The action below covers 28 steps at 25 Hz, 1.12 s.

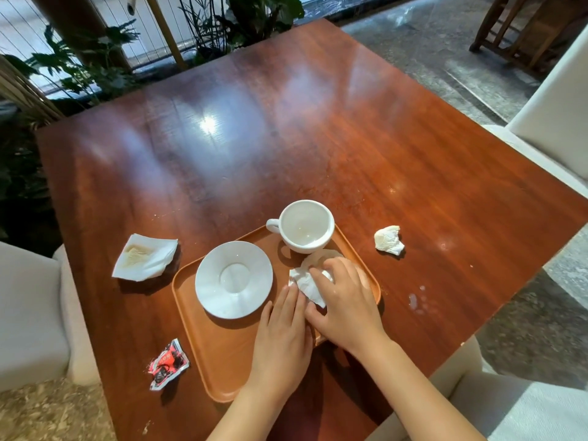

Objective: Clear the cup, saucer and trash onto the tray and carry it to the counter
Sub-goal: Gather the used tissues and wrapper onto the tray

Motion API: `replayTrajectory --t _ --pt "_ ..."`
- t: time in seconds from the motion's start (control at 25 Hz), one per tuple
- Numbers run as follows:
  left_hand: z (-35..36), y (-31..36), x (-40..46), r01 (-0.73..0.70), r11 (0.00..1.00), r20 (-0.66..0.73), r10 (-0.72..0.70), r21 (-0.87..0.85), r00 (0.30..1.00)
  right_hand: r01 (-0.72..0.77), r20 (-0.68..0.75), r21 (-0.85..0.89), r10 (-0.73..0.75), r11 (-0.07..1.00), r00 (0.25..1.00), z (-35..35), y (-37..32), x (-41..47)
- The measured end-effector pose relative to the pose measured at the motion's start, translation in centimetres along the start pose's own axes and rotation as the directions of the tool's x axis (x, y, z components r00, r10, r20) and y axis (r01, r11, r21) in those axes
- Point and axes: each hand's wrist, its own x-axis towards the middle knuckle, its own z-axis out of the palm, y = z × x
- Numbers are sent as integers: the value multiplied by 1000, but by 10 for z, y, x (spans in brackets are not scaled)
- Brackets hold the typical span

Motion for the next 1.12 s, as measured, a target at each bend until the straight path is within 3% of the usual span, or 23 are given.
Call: replayTrajectory --t 0.2,0.32,0.44,0.52,0.72,0.8,0.96,1.12 --pt "-13 2 4 7 998 -17 -9 -70 1000 -5 -155 99 21 995 988 -13 1 7" --pt "-12 2 1 -7 998 18 8 -55 1000 -143 -280 110 169 984 945 -23 30 19" --pt "-8 1 -4 9 999 48 -6 -48 999 -336 -110 -20 332 942 937 -25 75 38" --pt "-8 0 -5 10 999 51 -7 -51 999 -357 20 -84 360 930 933 -21 91 46" --pt "-8 -1 -6 14 999 40 -12 -48 999 -332 -12 -31 332 943 943 -21 92 48" --pt "-8 -2 -6 9 998 36 -7 -58 999 -287 -99 75 294 955 951 -29 76 41" --pt "-11 -5 -10 -16 996 7 17 -88 1000 17 -177 217 22 976 984 -37 17 11" --pt "-13 -16 -17 -45 993 -22 43 -108 999 170 -80 71 -164 983 983 -8 -18 -9"
